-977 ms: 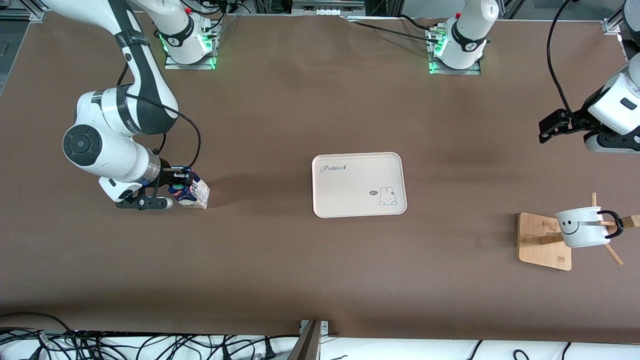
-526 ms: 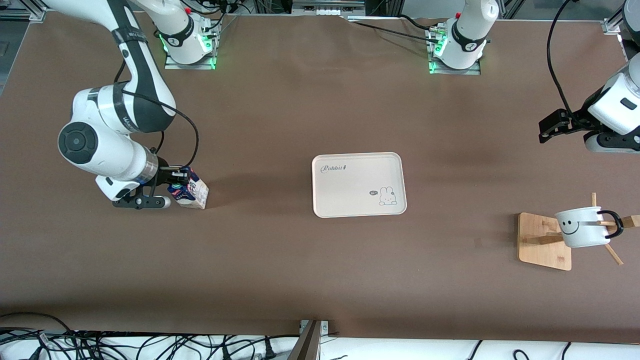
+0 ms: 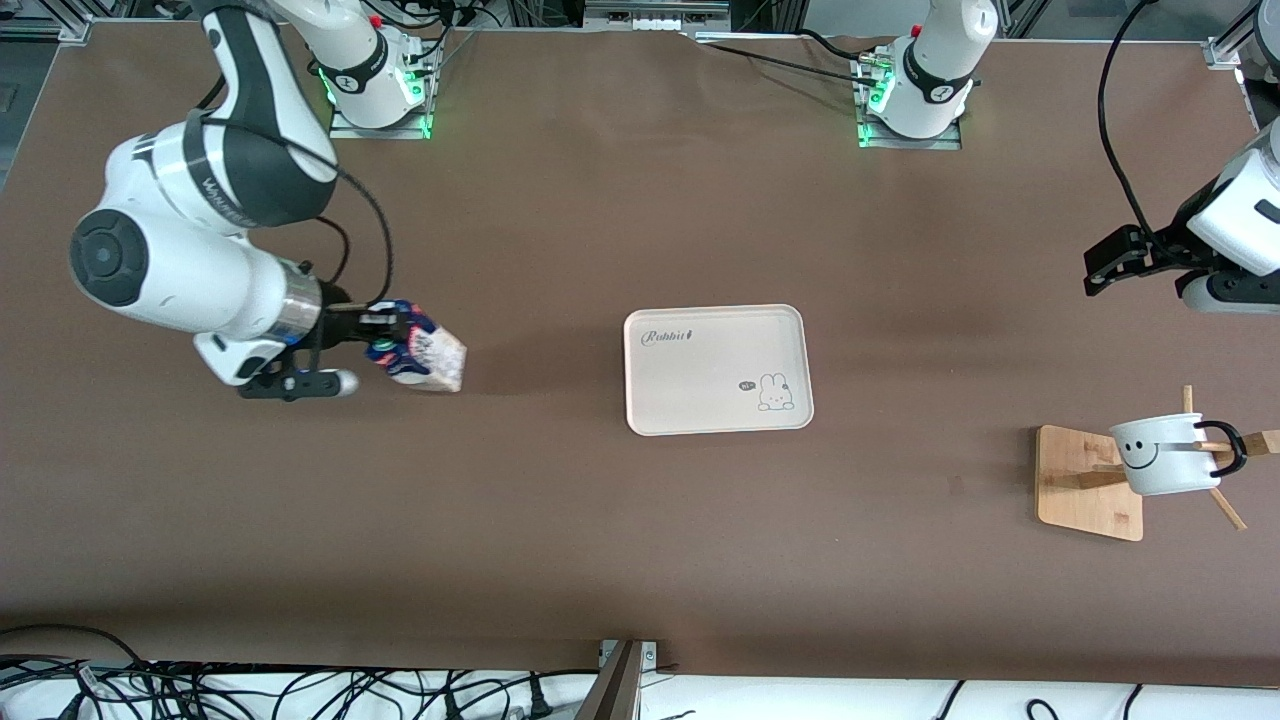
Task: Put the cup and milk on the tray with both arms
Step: 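Lift the carton and carry it over the white tray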
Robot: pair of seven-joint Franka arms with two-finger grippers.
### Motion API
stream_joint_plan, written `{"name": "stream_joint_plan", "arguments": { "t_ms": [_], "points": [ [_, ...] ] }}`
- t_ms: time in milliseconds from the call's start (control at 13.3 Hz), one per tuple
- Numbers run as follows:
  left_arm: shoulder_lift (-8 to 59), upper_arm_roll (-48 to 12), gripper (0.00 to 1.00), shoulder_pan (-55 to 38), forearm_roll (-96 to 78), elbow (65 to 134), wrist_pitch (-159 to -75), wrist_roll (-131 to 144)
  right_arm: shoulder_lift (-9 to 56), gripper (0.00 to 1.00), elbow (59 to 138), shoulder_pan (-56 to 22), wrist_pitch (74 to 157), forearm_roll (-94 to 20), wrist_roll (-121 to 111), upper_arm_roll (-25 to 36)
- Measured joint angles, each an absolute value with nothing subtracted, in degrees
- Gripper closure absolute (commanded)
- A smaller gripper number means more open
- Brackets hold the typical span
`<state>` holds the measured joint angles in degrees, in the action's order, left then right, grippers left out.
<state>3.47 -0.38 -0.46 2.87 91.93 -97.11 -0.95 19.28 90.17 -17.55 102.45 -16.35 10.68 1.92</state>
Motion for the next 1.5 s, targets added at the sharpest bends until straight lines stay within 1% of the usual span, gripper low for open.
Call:
{"name": "stream_joint_plan", "arguments": {
  "t_ms": [225,376,601,751,901,1052,1352,1427,1502],
  "points": [
    [7.22,-0.38,0.0,-0.5,2.87,88.44,-96.75,-0.76,21.46,0.63,87.66,-25.11,103.82,-18.94,17.34,1.54],
    [9.32,-0.02,0.0,0.26,2.86,87.52,-97.14,1.08,24.87,0.63,84.15,-31.47,107.08,-18.98,23.06,1.45],
    [10.87,0.12,0.0,2.64,1.58,87.68,-101.12,6.72,29.66,0.63,80.75,-37.51,113.02,-18.98,27.44,1.44],
    [11.19,0.14,0.0,3.72,1.17,88.81,-106.2,10.8,32.1,0.62,80.09,-39.73,116.9,-18.97,28.69,1.47],
    [11.12,0.12,0.0,3.96,1.0,91.11,-111.51,17.94,33.6,0.62,79.93,-40.69,119.48,-18.97,28.87,1.51],
    [10.32,0.04,0.0,3.93,1.0,95.14,-117.47,25.51,34.61,0.62,79.86,-41.16,121.39,-18.73,28.87,1.52],
    [7.9,0.07,0.0,6.06,-2.87,106.96,-137.01,32.01,36.52,0.62,79.72,-41.74,122.99,-17.18,28.87,1.55],
    [7.7,0.09,0.0,6.81,-4.18,109.56,-141.5,32.04,36.82,0.6,79.38,-41.85,123.37,-16.96,28.87,1.55],
    [7.53,0.09,0.0,7.3,-4.89,111.95,-145.34,32.05,36.97,0.51,79.23,-41.95,123.55,-16.78,28.87,1.56]
  ]
}}
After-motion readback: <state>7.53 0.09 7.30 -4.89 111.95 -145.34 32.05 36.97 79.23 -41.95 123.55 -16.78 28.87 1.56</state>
